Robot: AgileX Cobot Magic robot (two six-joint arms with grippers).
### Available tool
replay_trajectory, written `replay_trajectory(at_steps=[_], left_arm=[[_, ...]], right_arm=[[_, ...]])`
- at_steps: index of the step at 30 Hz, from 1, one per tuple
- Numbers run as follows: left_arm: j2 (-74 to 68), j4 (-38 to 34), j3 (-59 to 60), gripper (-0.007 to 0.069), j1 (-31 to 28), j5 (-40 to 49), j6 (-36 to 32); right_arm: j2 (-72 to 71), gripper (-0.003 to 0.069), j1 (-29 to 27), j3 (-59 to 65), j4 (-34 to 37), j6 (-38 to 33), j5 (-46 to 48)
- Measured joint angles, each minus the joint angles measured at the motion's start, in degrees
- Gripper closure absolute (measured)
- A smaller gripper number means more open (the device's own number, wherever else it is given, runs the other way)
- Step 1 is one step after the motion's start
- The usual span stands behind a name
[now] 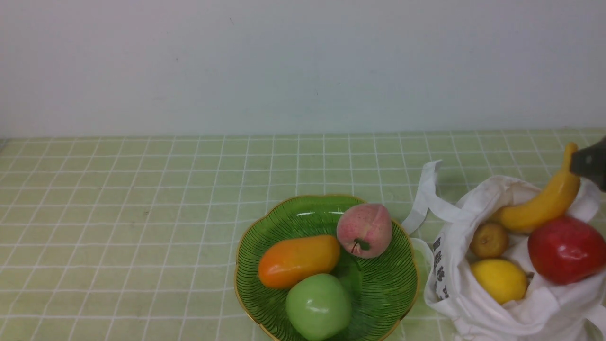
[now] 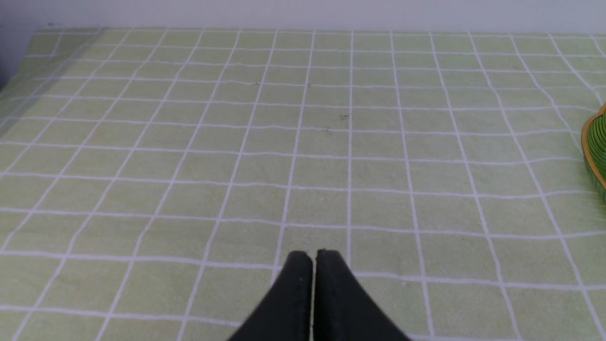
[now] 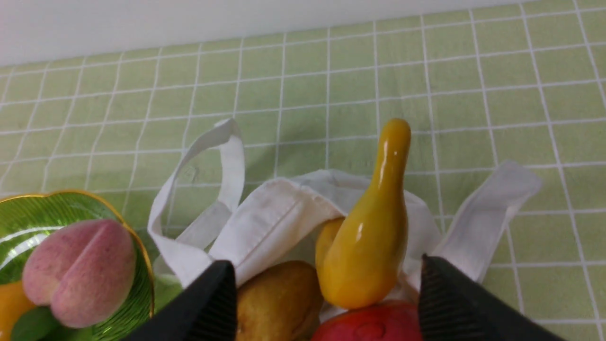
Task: Take the fruit out of the bag on the green coffee tablecloth and place them on the plate.
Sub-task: 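Reach into the bag and grasp the banana with the right gripper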
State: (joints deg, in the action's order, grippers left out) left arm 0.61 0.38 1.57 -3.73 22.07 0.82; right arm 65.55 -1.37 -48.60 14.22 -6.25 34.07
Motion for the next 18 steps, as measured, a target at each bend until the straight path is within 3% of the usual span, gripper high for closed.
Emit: replay_trajectory(at_steps=[6,13,18], left_arm=[[0.0,0.0,0.0,0.0632,0.0,0.0,0.0],[0.0,0.0,0.0,0.0632,0.0,0.0,0.0],[0.0,0.0,0.0,0.0632,0.0,0.0,0.0]], right_arm=[[6.64,0.0057,0.0,-0.04,-0.27,-0.14,-4.09],[13.43,0.0067,0.0,-0.04,-0.75,-0.14,-8.44],[16.95,0.0117,0.0,-0.04,-0.89,-0.19,-9.83]])
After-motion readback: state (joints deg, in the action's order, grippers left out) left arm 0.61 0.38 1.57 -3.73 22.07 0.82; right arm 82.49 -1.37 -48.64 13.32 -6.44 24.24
